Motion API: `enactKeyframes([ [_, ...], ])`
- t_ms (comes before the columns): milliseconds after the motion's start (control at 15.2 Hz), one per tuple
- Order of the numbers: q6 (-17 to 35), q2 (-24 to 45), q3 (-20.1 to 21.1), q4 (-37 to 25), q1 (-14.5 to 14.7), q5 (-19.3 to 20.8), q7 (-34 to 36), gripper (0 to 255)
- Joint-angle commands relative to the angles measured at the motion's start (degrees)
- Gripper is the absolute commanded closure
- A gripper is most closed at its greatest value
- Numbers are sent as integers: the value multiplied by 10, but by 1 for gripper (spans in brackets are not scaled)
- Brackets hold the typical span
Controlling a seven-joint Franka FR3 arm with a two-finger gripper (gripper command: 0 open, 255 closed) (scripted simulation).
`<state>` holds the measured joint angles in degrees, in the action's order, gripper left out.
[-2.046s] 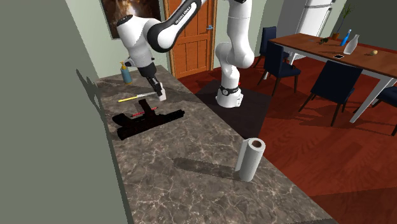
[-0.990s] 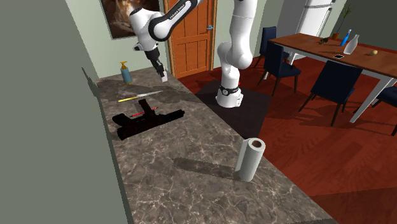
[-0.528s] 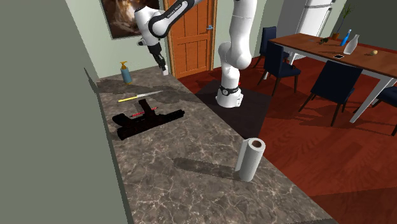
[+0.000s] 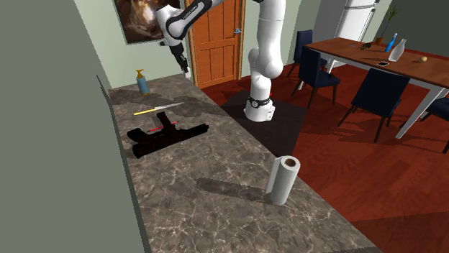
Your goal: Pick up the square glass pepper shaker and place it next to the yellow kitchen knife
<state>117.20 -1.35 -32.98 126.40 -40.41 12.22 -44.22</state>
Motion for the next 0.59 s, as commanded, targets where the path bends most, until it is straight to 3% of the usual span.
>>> enactKeyframes([
  [0, 3, 18, -15, -18, -14, -6, -35, 255],
  [66, 6, 36, -26, -35, -25, -15, -62, 255],
  [528, 59, 70, -26, -11, -30, -32, -68, 255],
])
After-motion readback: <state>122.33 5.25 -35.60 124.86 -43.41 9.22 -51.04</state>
